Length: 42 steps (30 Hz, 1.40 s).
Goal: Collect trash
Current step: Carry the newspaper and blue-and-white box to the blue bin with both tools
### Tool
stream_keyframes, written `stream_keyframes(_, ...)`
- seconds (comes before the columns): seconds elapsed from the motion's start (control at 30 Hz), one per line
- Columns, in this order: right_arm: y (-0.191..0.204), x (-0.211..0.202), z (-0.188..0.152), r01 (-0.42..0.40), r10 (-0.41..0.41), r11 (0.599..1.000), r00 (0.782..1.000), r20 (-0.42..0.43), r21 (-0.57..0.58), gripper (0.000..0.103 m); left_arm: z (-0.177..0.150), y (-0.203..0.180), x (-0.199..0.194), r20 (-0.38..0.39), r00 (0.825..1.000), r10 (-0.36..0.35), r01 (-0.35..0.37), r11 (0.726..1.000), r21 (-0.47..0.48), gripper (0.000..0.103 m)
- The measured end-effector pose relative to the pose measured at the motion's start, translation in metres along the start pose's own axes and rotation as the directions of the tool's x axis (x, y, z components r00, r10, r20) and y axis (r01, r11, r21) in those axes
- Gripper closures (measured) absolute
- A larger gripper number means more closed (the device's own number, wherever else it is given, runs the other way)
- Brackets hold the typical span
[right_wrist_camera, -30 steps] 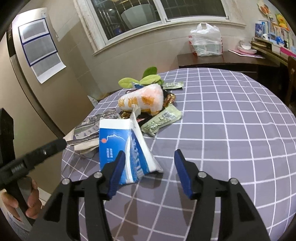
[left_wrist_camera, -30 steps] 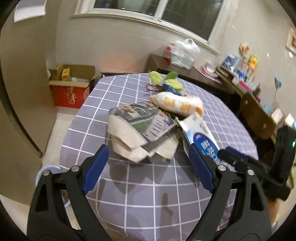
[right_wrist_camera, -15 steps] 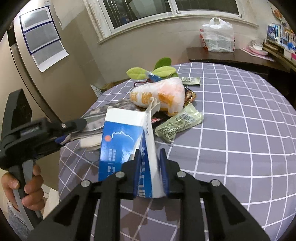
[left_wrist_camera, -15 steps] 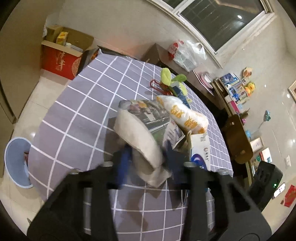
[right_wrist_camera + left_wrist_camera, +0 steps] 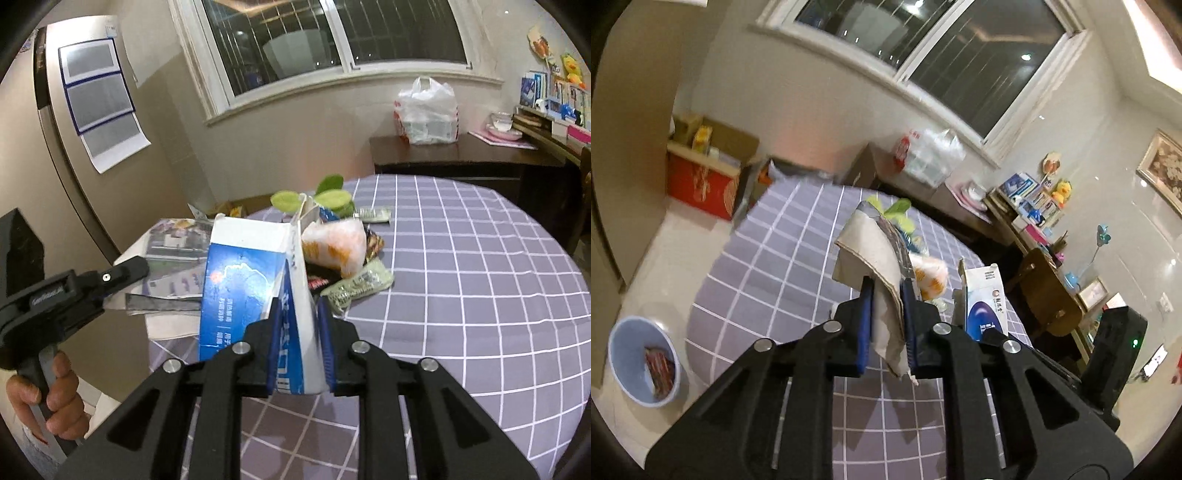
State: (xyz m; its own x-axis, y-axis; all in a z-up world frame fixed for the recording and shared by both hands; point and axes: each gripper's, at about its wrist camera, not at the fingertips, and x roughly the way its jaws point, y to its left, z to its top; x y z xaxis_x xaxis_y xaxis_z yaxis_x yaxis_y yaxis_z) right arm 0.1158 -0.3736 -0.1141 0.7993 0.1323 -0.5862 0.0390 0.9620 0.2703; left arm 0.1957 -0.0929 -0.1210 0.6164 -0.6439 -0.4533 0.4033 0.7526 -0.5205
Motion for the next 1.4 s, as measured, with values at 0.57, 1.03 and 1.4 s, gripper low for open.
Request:
stream_keyframes(0.57, 0.104, -0.010, -0.002, -0.188, 0.188, 0.981, 0.982, -0.009, -0.051, 0.083, -0.003, 0.023, -0.131, 0.227, 0.959, 0.173, -0.191, 0.980, 0.062, 0.088)
stream_keyframes(1.03, 0.237, 0.041, -0.033, -0.337, 0.314, 0.927, 0.938, -0.148, -0.163, 0.083, -0.018, 0.141, -0.209, 0.247, 0.878, 0.409, -0.397, 0.912, -0.098, 0.088)
stream_keyframes(1.4, 0.296, 0.095, -0.070, -0.380, 0.317, 0.900, 0.907, -0.278, -0.215, 0.083, -0.037, 0.220, -0.207, 0.158, 0.852, 0.499, -0.469, 0.862, -0.194, 0.088)
